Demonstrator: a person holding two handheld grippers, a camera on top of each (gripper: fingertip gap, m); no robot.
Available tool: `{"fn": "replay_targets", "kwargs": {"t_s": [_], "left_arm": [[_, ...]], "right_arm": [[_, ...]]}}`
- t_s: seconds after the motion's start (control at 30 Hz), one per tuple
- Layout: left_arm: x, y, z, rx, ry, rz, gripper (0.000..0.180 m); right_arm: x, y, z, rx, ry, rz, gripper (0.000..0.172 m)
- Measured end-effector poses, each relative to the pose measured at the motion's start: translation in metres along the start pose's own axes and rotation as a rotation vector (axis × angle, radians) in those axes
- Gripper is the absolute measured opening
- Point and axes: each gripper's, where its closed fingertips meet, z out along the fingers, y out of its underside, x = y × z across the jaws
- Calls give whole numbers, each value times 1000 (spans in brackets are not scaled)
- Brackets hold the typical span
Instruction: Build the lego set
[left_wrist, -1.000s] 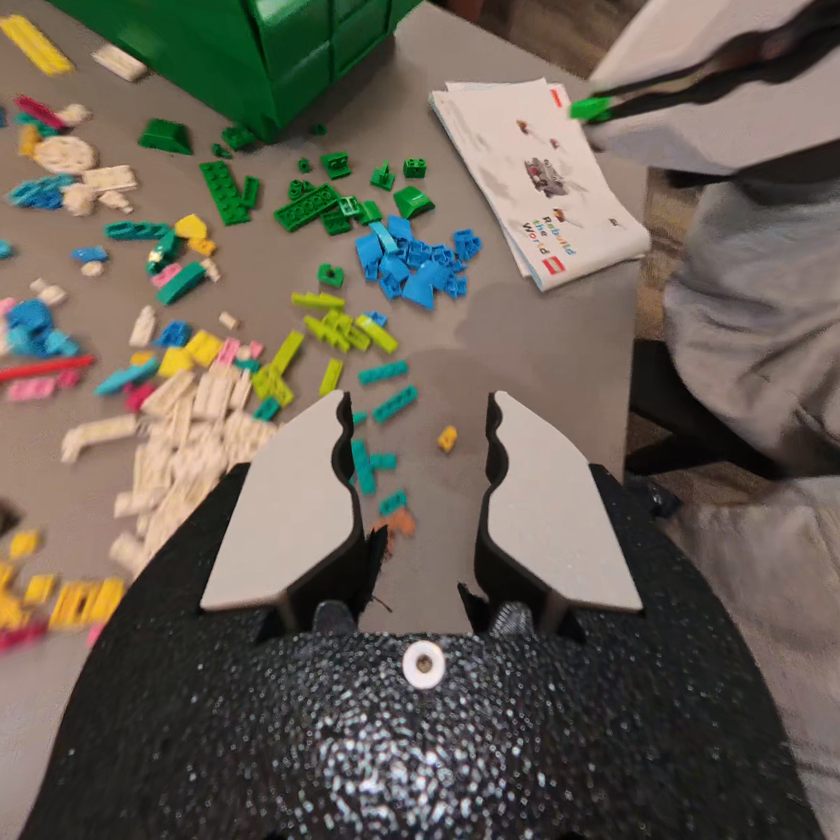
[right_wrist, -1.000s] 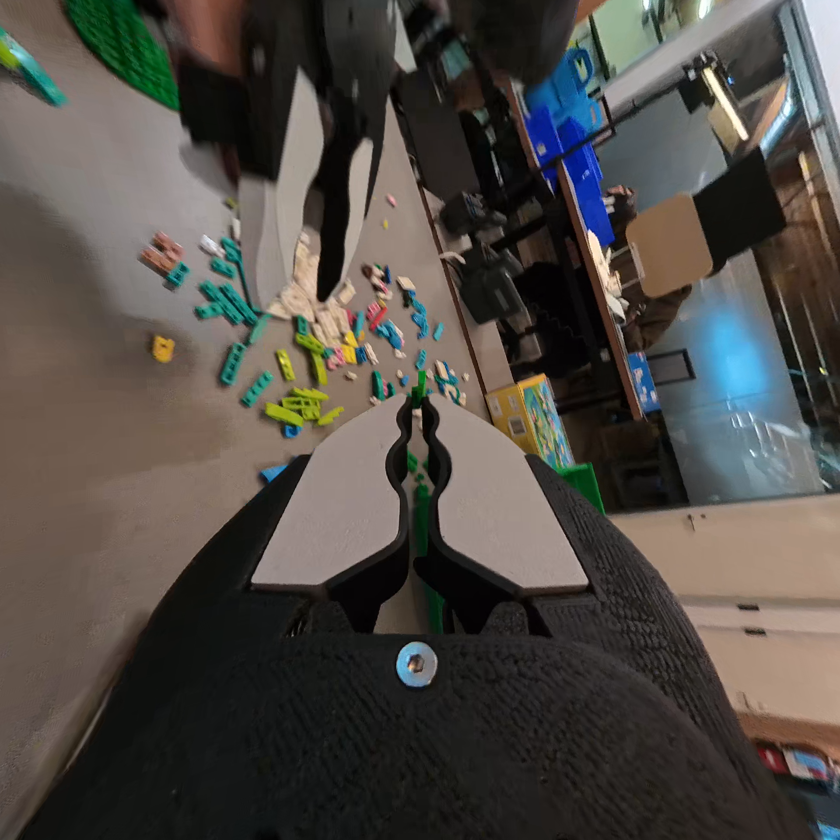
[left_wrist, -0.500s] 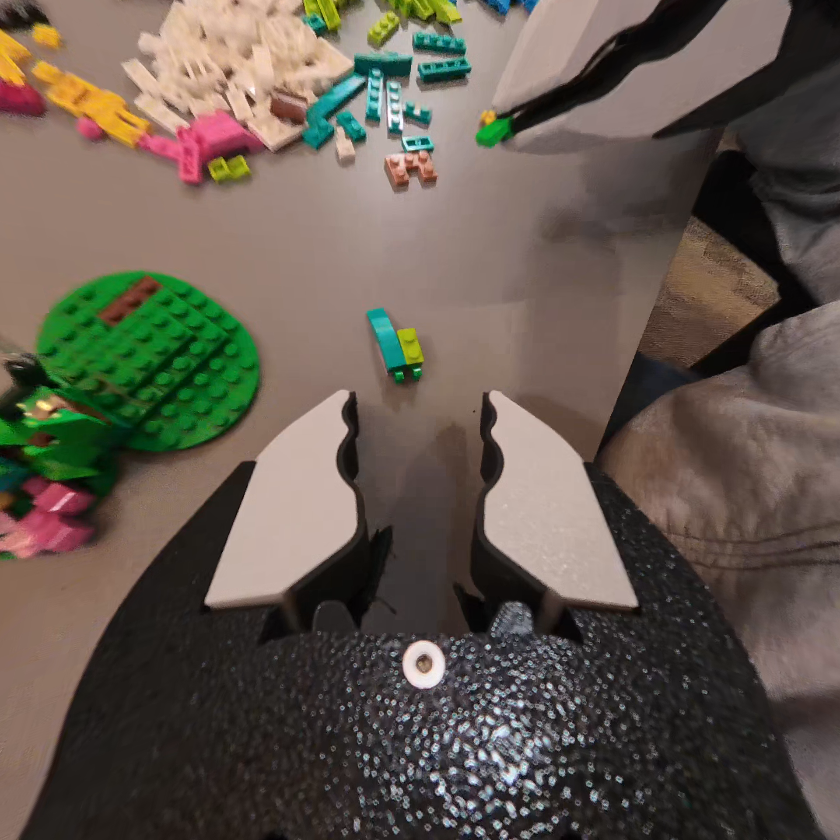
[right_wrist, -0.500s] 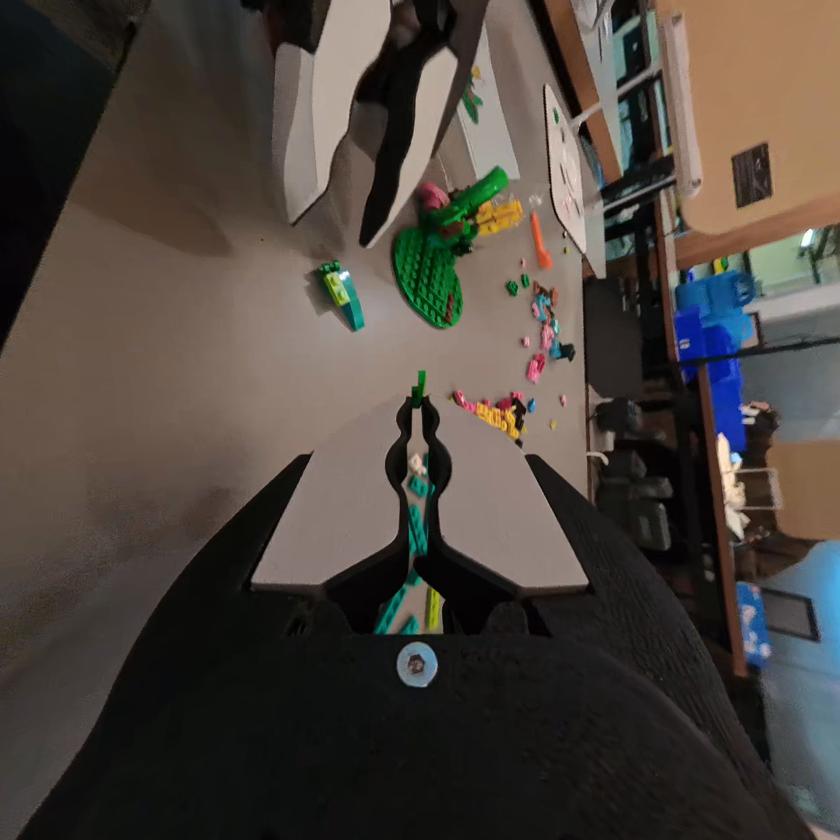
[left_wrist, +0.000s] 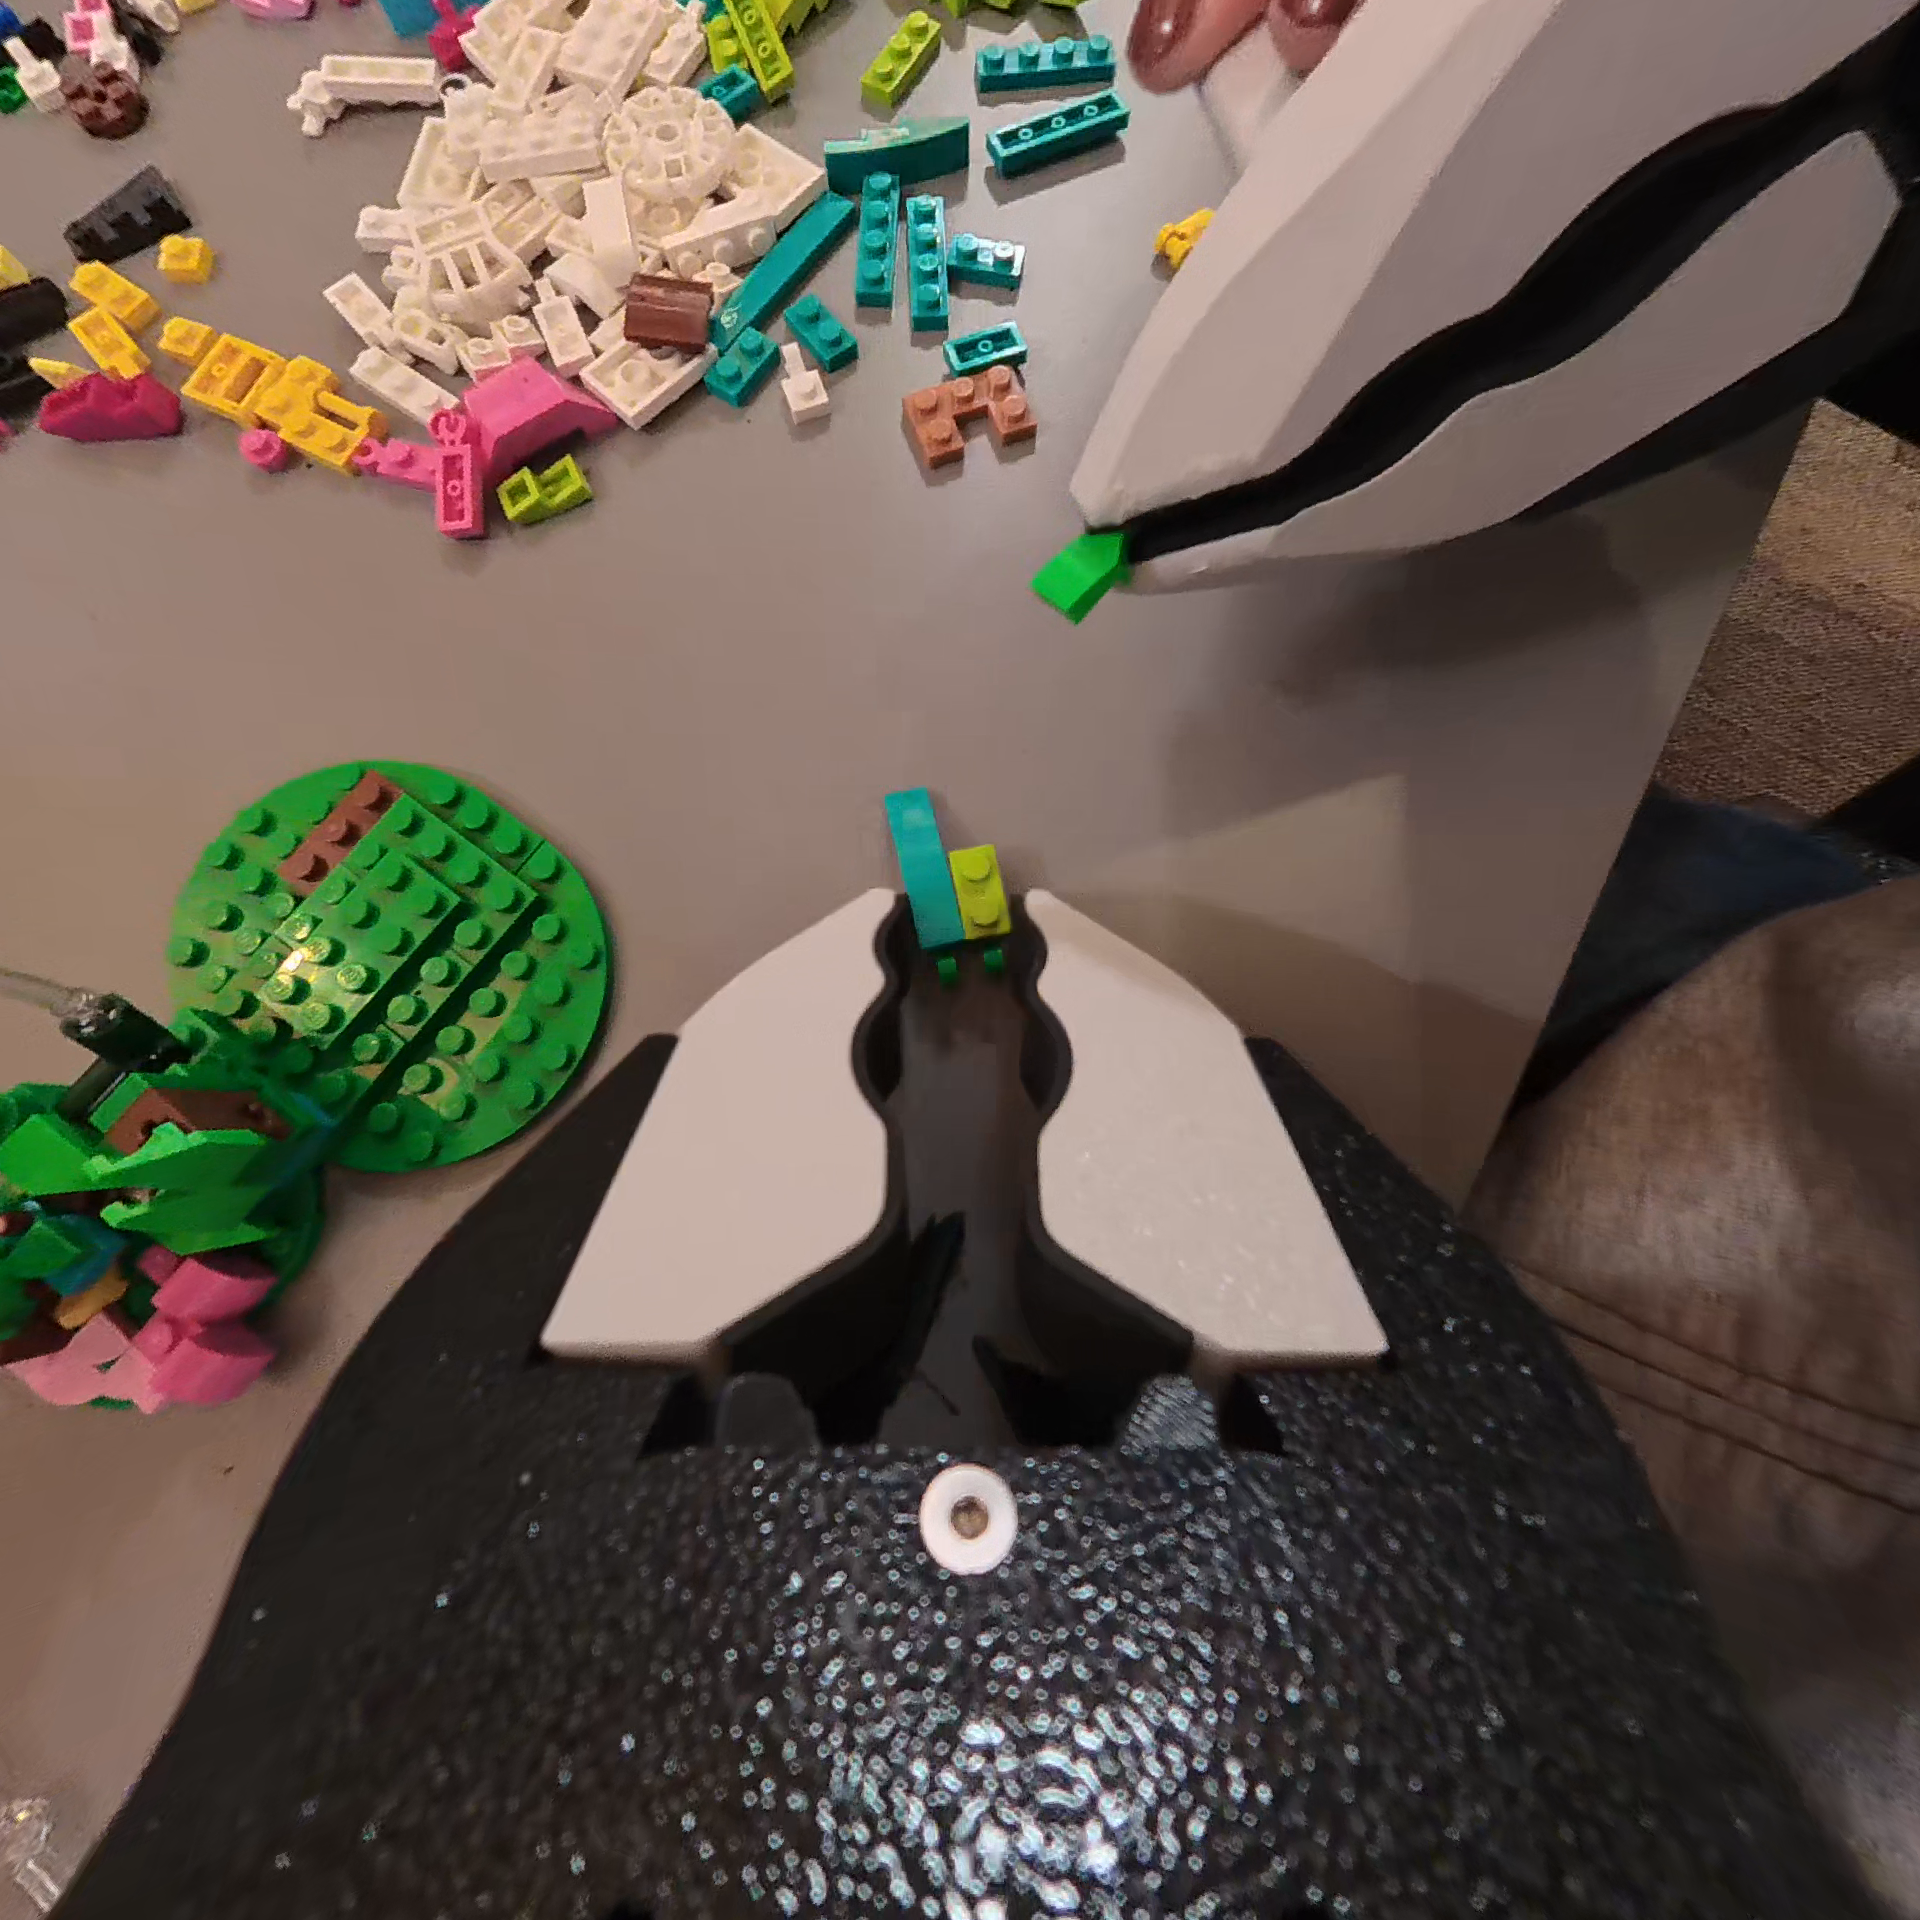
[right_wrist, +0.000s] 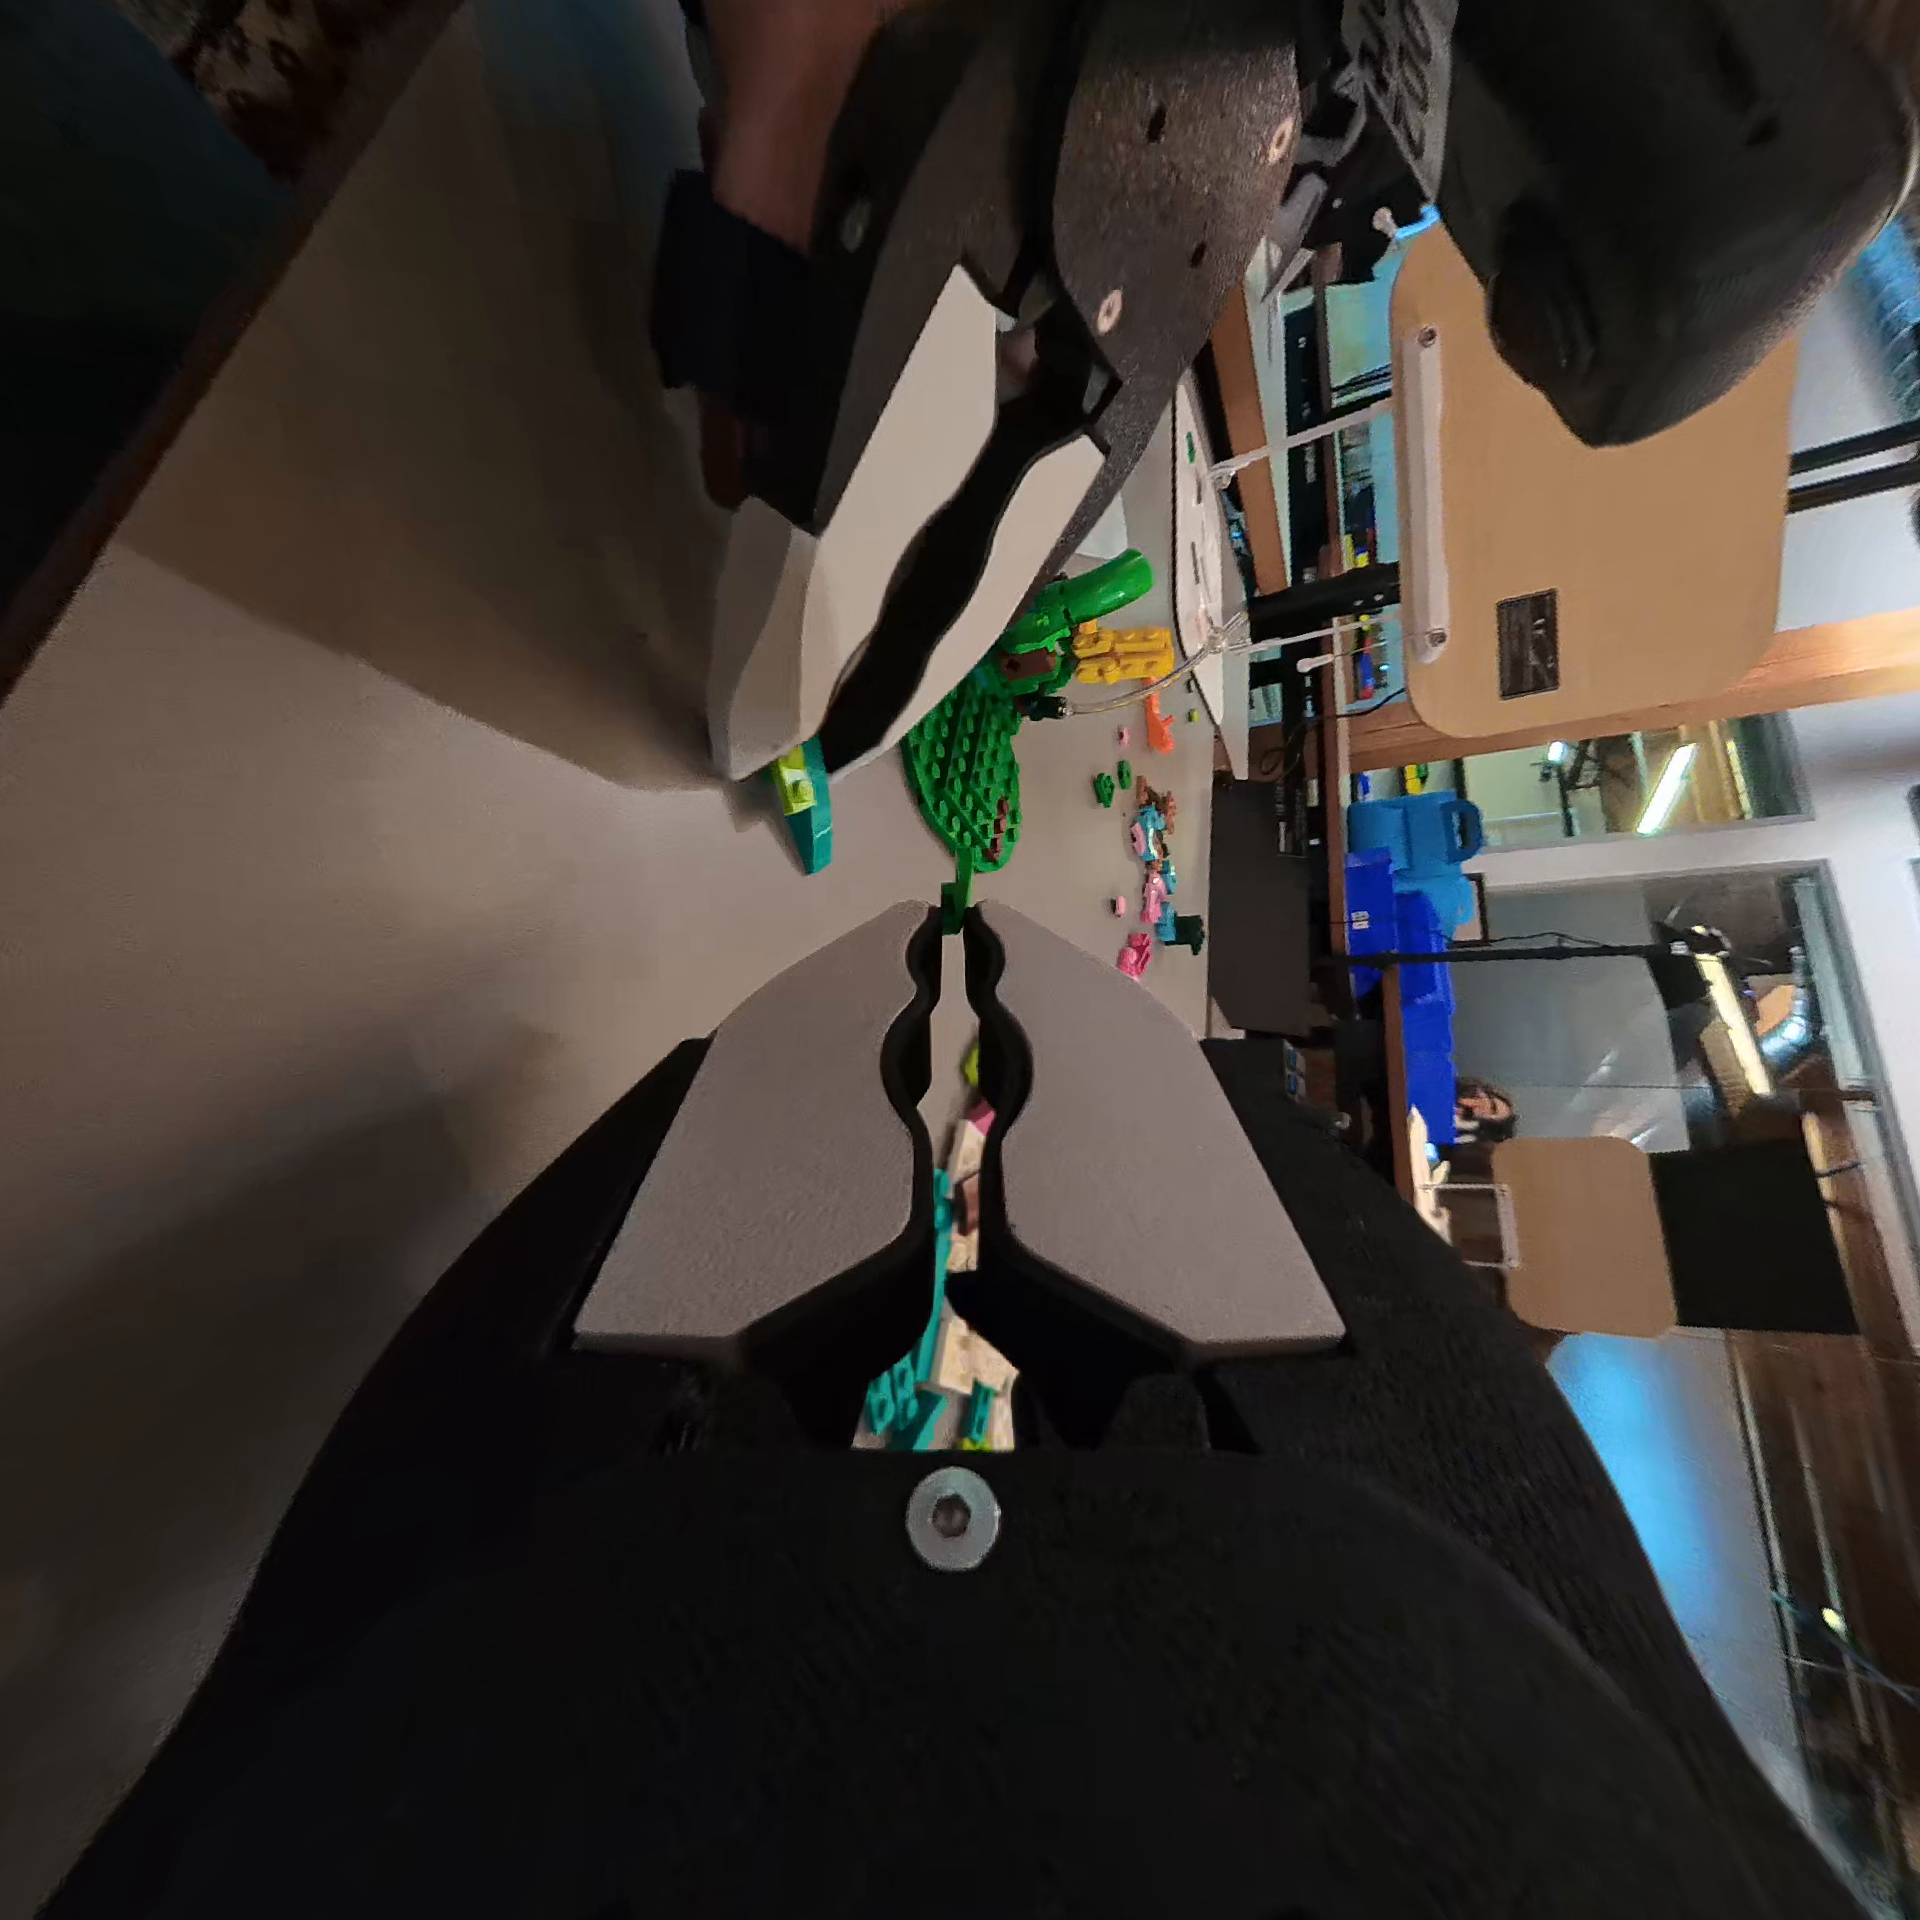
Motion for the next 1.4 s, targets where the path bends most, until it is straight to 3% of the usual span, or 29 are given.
{"fn": "replay_targets", "kwargs": {"t_s": [0.03, 0.23, 0.47, 0.7, 0.87, 1.1, 1.4], "left_arm": [[0, 0, 0, 3, 6, 8, 18], [3, 5, -7, -8, 57, 74, 17], [6, 4, -35, 53, 257, 36, 17], [-20, 11, -44, 119, 187, -29, 17], [-27, 18, -37, 112, 174, -55, 17], [-21, 22, -34, 91, 191, -20, 17], [-23, 21, -36, 105, 181, -22, 17]], "right_arm": [[1, -1, 0, 2, 9, -13, 2], [8, -1, 6, 34, 35, -74, 2], [30, -18, 29, 117, 119, -162, 2], [41, -32, 43, 160, 262, -247, 2], [33, -35, 39, 215, 231, -98, 2], [32, -26, 41, 198, 212, -29, 2], [25, -23, 46, 168, 182, -54, 2]]}}
